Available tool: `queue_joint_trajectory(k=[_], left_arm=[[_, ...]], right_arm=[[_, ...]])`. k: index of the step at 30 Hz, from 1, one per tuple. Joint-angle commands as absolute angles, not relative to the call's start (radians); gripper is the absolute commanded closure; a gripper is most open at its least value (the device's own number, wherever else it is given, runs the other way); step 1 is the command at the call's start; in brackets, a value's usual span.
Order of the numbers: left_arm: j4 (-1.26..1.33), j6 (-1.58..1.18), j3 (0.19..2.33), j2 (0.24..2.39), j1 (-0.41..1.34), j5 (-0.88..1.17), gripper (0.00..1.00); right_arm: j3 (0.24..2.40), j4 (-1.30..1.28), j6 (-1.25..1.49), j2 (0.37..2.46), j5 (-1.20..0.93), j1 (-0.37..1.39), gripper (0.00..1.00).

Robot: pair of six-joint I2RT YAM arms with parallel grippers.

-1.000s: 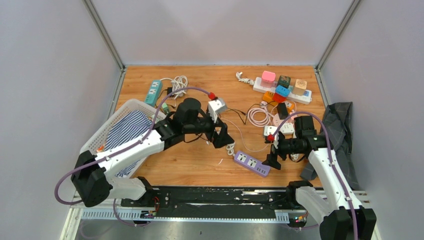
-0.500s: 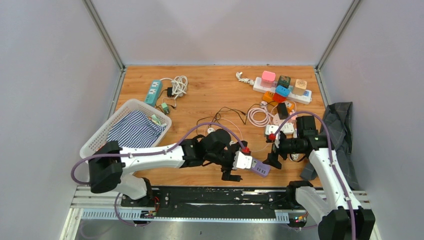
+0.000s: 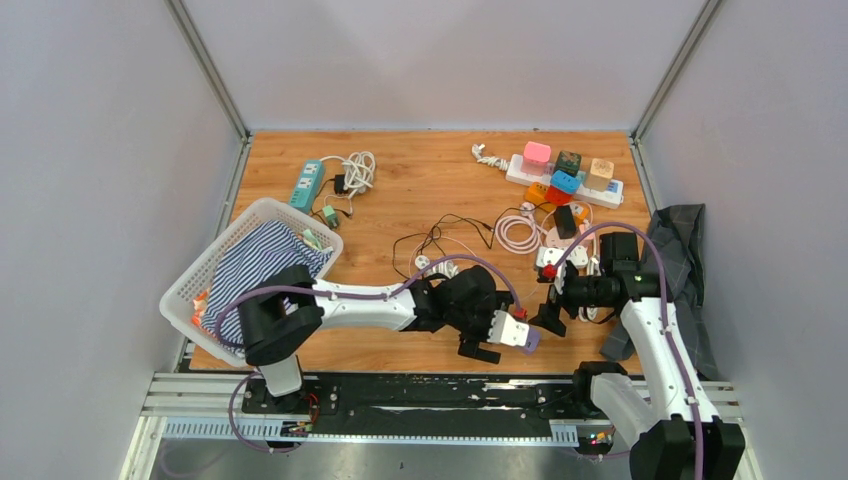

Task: Pull the plug off the socket
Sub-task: Pick up the socket from the corner of the board.

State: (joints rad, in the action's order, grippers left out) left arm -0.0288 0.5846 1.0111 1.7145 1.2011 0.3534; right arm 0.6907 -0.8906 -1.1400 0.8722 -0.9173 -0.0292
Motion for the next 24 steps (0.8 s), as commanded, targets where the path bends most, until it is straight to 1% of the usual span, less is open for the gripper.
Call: queue_joint_trajectory(k=[1, 7, 13, 24], left_arm=[[-0.035, 0.629, 1.074, 1.763, 1.208, 0.318, 0.05], [-0.063, 0.659, 1.115, 1.825, 1.207, 0.309, 0.07], [-0.021, 0.667, 1.091, 1.833, 1.199, 0.3, 0.08], [-0.018, 0.673, 1.084, 1.86, 1.168, 0.335, 0.13]], right_arm=[[0.678, -0.917, -1.161, 0.861, -0.951, -0.047, 0.0], [0.678, -0.917, -1.162, 0.863, -0.952, -0.059, 0.0], [0.676, -0.917, -1.162, 0.865, -0.956, -0.074, 0.0], [0.673, -0.919, -1.167, 0.871, -0.96, -0.083, 0.0]])
